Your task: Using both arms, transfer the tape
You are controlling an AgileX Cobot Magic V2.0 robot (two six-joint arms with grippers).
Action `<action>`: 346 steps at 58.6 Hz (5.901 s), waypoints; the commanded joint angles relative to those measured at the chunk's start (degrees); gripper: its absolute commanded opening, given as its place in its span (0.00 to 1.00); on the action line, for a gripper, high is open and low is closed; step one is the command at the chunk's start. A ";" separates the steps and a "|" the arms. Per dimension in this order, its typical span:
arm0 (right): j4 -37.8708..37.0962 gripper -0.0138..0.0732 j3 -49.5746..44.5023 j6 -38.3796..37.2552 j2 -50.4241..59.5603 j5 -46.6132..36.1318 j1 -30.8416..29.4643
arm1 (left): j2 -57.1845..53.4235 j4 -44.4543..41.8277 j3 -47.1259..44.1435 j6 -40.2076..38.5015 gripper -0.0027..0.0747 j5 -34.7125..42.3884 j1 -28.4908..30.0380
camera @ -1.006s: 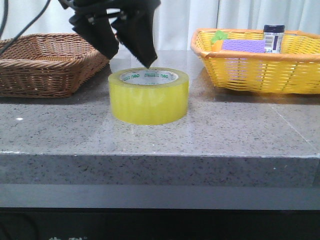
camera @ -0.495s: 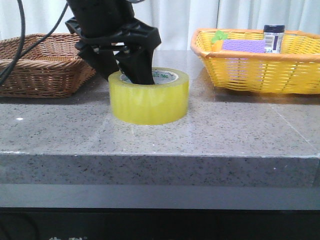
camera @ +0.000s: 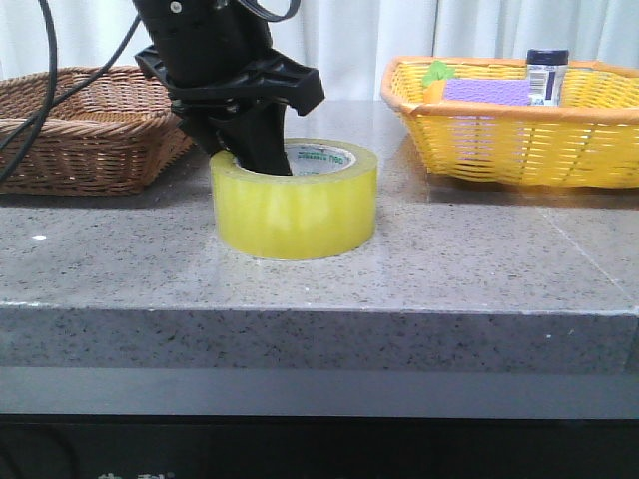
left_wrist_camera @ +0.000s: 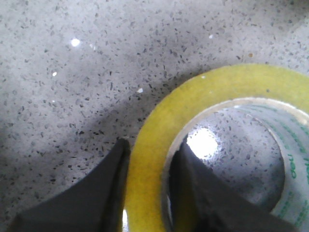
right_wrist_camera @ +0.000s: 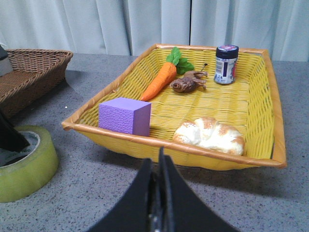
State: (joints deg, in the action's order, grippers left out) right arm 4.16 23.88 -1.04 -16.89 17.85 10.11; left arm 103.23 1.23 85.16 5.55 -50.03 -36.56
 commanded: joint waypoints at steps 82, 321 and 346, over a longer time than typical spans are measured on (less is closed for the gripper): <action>-0.66 0.08 1.44 0.15 -0.42 -4.33 -0.24 | -3.58 1.36 9.07 -4.86 0.09 1.92 30.09; -0.61 0.08 1.44 0.15 -0.42 -4.12 -0.24 | -104.74 0.19 -87.86 -9.44 0.01 41.25 33.94; -1.13 0.08 0.41 1.90 -0.24 -4.27 -0.28 | -104.74 0.19 -87.86 -9.44 0.01 41.25 33.94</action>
State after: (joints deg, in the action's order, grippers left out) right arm 4.07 23.59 -0.74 -16.76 18.05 10.11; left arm -0.39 1.33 -0.44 -3.25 -13.67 -2.77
